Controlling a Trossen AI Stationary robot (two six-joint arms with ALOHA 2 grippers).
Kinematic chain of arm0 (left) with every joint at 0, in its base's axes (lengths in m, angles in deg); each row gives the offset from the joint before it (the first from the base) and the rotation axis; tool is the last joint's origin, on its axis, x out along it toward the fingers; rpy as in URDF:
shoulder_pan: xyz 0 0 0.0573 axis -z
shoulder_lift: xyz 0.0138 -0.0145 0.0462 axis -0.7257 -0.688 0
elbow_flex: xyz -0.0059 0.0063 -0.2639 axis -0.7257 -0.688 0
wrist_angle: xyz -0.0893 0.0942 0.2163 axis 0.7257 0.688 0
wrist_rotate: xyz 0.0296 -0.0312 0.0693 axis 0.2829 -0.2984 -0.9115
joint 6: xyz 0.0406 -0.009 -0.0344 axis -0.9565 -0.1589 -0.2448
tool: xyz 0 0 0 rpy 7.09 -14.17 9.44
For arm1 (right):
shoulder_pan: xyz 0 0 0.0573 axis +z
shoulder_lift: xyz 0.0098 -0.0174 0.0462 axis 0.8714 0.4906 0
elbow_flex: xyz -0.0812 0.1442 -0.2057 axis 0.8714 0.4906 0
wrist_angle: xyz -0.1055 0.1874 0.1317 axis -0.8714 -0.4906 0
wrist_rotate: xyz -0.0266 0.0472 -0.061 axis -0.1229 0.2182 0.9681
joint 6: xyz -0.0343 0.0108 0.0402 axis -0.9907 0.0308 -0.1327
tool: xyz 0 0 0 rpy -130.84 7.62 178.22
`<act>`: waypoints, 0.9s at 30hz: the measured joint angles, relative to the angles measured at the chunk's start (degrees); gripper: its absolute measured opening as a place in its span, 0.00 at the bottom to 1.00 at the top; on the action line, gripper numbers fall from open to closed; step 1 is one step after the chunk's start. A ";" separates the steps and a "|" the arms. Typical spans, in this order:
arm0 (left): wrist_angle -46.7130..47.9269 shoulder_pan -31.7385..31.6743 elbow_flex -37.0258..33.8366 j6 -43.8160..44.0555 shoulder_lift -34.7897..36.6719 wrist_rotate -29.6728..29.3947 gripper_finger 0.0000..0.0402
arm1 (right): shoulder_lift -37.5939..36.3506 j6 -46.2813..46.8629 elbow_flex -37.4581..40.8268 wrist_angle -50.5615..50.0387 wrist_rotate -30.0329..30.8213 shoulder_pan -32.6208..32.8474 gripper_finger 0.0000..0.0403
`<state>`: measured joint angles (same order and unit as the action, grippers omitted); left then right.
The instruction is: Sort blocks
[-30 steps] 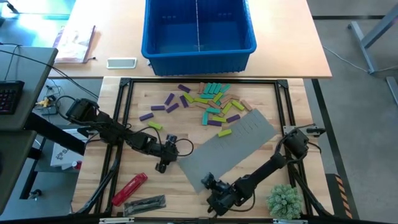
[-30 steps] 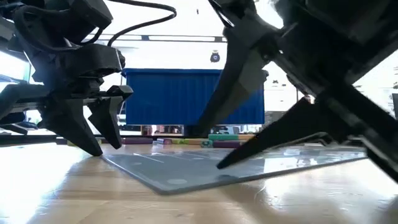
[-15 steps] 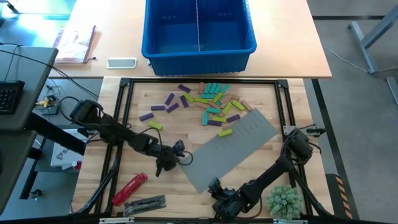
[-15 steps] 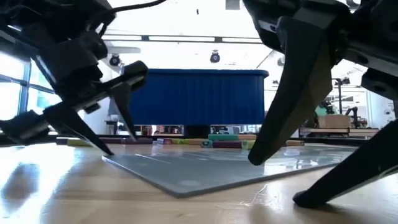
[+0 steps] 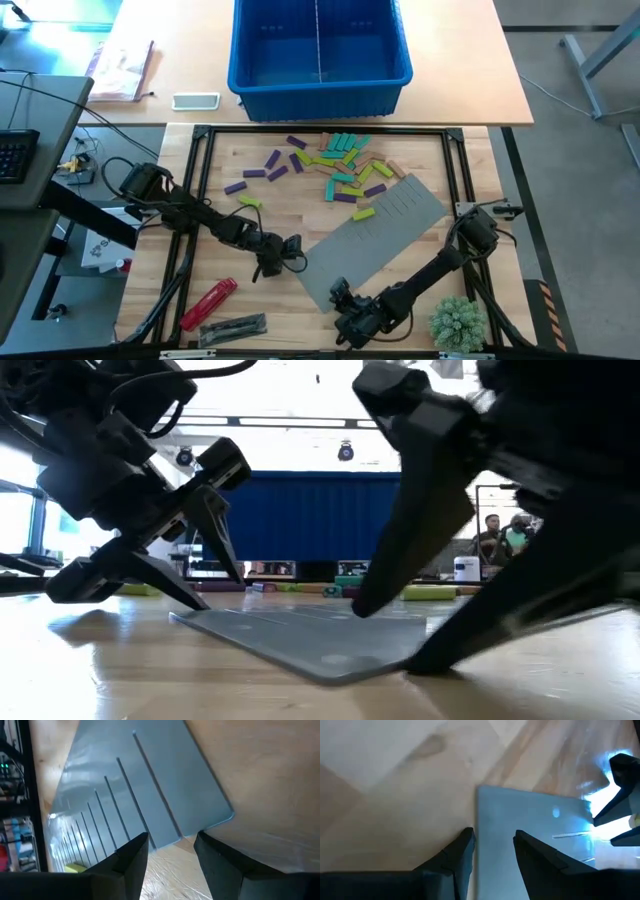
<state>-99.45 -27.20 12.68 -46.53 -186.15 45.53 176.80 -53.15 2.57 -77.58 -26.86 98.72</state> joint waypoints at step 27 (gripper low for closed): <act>6.87 3.10 0.22 -12.24 1.59 -5.98 0.24 | 0.15 -0.51 0.07 2.16 -0.98 -1.39 0.33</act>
<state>-92.58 -24.10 12.90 -58.77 -184.56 39.55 176.95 -53.66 2.63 -75.42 -27.84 97.33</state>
